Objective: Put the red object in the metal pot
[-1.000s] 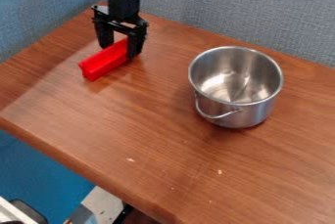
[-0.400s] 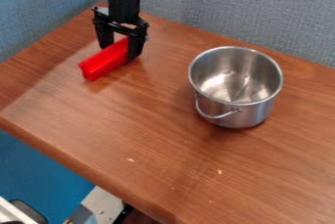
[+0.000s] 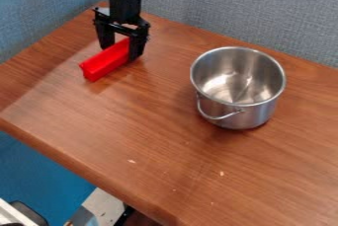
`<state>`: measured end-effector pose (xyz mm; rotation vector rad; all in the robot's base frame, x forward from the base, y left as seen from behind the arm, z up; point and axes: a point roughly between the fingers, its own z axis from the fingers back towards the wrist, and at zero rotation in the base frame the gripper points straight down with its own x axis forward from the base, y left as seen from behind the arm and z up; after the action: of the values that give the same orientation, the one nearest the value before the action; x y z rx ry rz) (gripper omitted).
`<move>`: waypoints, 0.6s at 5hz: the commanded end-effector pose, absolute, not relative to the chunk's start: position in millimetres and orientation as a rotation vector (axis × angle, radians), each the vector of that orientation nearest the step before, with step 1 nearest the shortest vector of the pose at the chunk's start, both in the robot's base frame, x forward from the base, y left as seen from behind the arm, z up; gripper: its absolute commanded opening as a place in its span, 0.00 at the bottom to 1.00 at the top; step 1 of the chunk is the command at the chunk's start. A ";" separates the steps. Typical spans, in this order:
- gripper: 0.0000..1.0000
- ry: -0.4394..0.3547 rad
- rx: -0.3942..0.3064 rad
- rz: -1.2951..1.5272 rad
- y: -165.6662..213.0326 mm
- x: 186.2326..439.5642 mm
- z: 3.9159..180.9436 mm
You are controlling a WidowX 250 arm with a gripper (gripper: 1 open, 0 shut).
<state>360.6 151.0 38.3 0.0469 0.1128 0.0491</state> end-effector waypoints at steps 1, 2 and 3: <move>0.00 0.026 0.086 0.050 152.6 368.5 70.8; 0.00 0.026 0.090 0.054 151.0 368.2 70.3; 0.00 0.024 0.094 0.057 148.8 368.2 70.9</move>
<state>361.6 148.7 37.7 0.0583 0.1051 0.0654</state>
